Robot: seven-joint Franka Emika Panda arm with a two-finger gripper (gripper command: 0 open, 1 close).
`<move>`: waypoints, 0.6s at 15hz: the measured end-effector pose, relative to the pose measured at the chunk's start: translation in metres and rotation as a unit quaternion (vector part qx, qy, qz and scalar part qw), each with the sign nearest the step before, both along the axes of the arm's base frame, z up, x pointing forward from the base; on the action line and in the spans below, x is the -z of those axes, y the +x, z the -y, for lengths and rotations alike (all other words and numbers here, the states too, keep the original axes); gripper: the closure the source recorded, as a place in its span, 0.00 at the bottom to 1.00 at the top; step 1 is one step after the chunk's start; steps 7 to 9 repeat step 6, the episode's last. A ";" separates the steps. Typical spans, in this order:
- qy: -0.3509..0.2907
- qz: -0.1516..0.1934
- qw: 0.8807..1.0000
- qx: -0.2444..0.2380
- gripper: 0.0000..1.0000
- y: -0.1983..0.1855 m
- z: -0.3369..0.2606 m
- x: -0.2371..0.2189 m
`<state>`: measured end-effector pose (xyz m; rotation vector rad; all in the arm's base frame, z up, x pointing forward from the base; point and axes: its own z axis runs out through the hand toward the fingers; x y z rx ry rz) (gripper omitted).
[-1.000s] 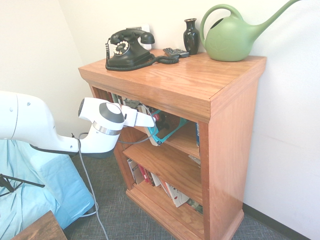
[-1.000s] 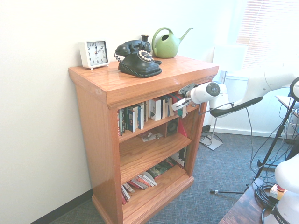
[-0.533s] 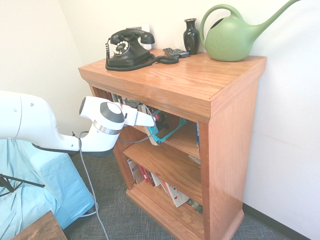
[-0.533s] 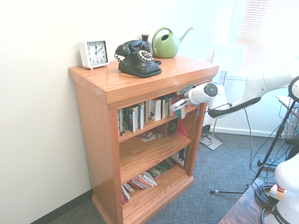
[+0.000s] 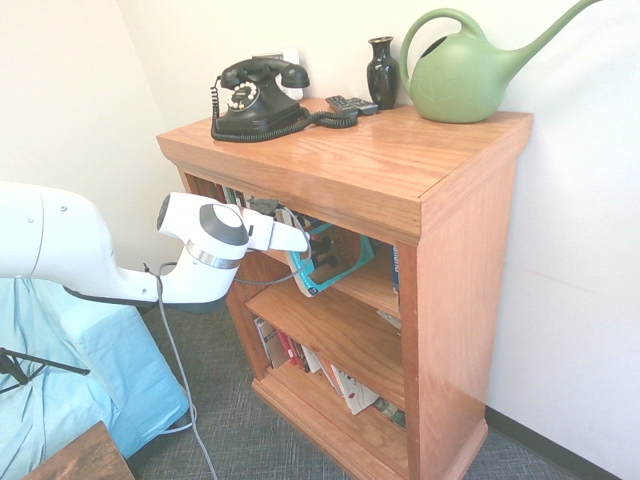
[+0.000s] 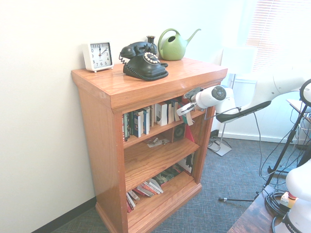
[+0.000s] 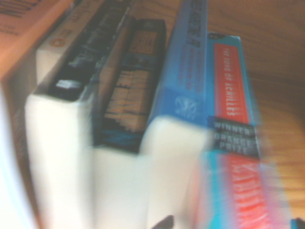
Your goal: Organize the shelf
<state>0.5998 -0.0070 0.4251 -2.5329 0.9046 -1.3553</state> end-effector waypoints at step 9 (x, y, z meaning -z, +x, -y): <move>0.026 0.011 0.999 -0.026 0.00 -0.063 -0.016 -0.013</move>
